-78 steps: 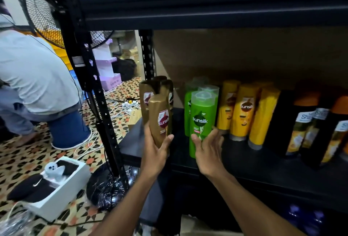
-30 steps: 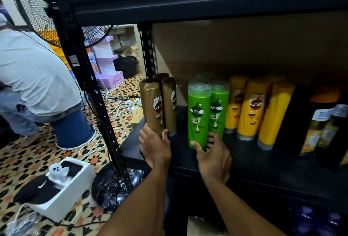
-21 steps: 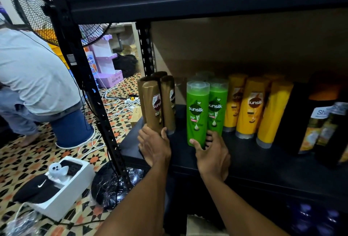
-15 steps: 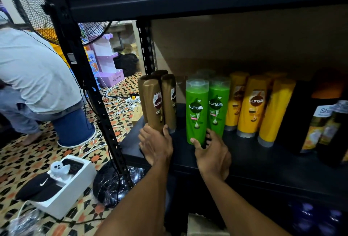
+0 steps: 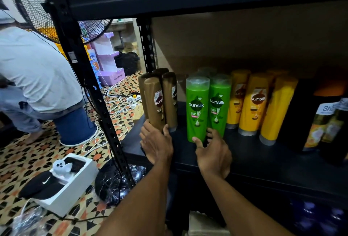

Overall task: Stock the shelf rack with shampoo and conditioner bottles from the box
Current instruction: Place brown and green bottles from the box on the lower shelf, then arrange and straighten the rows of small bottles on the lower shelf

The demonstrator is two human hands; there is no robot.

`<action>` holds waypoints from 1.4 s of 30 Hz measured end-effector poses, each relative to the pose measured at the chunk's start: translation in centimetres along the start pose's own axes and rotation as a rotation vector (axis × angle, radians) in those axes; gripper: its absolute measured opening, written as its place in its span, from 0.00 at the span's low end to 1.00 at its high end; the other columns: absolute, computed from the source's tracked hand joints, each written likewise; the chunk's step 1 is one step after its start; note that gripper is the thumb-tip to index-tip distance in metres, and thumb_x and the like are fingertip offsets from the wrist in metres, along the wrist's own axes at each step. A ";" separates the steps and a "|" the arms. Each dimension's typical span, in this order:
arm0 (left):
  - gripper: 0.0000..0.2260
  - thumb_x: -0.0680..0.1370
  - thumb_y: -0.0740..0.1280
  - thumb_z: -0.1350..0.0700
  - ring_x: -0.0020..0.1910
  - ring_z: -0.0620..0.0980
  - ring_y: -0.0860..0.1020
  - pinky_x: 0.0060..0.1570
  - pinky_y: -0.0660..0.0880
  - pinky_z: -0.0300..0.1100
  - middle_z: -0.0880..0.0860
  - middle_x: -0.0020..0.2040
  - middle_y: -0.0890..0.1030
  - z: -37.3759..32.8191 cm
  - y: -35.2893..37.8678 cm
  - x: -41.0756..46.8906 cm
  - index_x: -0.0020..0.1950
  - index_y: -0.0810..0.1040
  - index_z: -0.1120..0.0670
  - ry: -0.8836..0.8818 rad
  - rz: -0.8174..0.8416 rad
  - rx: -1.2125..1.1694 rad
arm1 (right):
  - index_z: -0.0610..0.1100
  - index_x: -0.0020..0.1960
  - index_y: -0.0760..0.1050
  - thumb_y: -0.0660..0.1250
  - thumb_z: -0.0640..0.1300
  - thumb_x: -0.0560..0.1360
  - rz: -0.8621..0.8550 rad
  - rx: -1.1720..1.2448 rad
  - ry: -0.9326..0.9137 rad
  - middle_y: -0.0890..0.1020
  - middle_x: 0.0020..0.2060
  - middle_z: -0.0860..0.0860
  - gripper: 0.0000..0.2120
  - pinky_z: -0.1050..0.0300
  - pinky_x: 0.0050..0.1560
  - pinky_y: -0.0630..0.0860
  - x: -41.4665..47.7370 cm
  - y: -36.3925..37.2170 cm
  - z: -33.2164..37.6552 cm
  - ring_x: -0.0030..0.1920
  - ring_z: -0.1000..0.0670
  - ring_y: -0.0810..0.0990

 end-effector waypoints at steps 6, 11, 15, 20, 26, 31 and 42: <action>0.28 0.79 0.68 0.43 0.64 0.58 0.73 0.61 0.71 0.54 0.58 0.66 0.74 0.3 0.3 0.2 0.71 0.65 0.57 0.003 -0.006 0.005 | 0.52 0.63 0.75 0.76 0.59 0.70 0.002 -0.015 -0.005 0.83 0.55 0.53 0.26 0.52 0.50 0.77 -0.1 0.1 -0.1 0.56 0.48 0.82; 0.30 0.77 0.72 0.45 0.66 0.58 0.72 0.64 0.69 0.54 0.58 0.67 0.73 0.3 0.0 0.2 0.72 0.65 0.58 -0.019 0.009 -0.084 | 0.51 0.62 0.75 0.80 0.56 0.67 0.008 0.085 -0.022 0.84 0.54 0.54 0.26 0.51 0.52 0.80 -0.2 -0.1 -0.4 0.54 0.50 0.83; 0.34 0.73 0.77 0.47 0.65 0.58 0.72 0.64 0.72 0.56 0.57 0.65 0.72 0.9 -0.5 0.0 0.73 0.64 0.55 0.001 0.047 -0.189 | 0.48 0.63 0.75 0.82 0.46 0.67 0.095 0.240 -0.043 0.83 0.55 0.51 0.28 0.49 0.54 0.82 -0.4 -1.1 -1.5 0.51 0.51 0.83; 0.38 0.72 0.79 0.51 0.69 0.58 0.67 0.66 0.69 0.53 0.58 0.69 0.65 2.2 -2.7 -2.4 0.74 0.61 0.54 0.100 0.084 -0.342 | 0.48 0.68 0.69 0.77 0.38 0.72 0.326 0.386 -0.091 0.80 0.55 0.52 0.28 0.65 0.54 0.78 -0.7 -4.4 -3.0 0.55 0.53 0.80; 0.29 0.72 0.79 0.55 0.64 0.54 0.67 0.66 0.57 0.34 0.58 0.63 0.69 -1.0 -6.2 -10.4 0.69 0.71 0.57 0.495 -0.004 -0.287 | 0.51 0.63 0.74 0.71 0.35 0.75 0.253 0.375 -0.195 0.82 0.48 0.56 0.20 0.61 0.45 0.82 -0.2 -14.1 -6.5 0.47 0.59 0.81; 0.27 0.72 0.78 0.54 0.65 0.50 0.66 0.68 0.63 0.44 0.52 0.64 0.67 -8.3 -5.8 -17.0 0.68 0.73 0.53 0.648 0.130 -0.409 | 0.52 0.59 0.75 0.68 0.33 0.76 0.089 0.295 -0.226 0.81 0.46 0.56 0.18 0.61 0.41 0.80 1.5 -23.6 -10.4 0.45 0.57 0.81; 0.26 0.75 0.76 0.52 0.67 0.43 0.72 0.63 0.74 0.45 0.43 0.65 0.69 -23.7 3.4 -33.0 0.70 0.68 0.47 0.807 0.645 -0.714 | 0.51 0.60 0.69 0.69 0.34 0.75 -0.371 0.155 -0.122 0.75 0.52 0.50 0.19 0.53 0.47 0.79 6.7 -37.7 -22.9 0.50 0.53 0.77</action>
Point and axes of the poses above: each hand's wrist, its own x-axis towards the middle knuckle, its own y-axis out of the palm, z = x × y, the point moved 3 cm from there along x, towards the middle knuckle
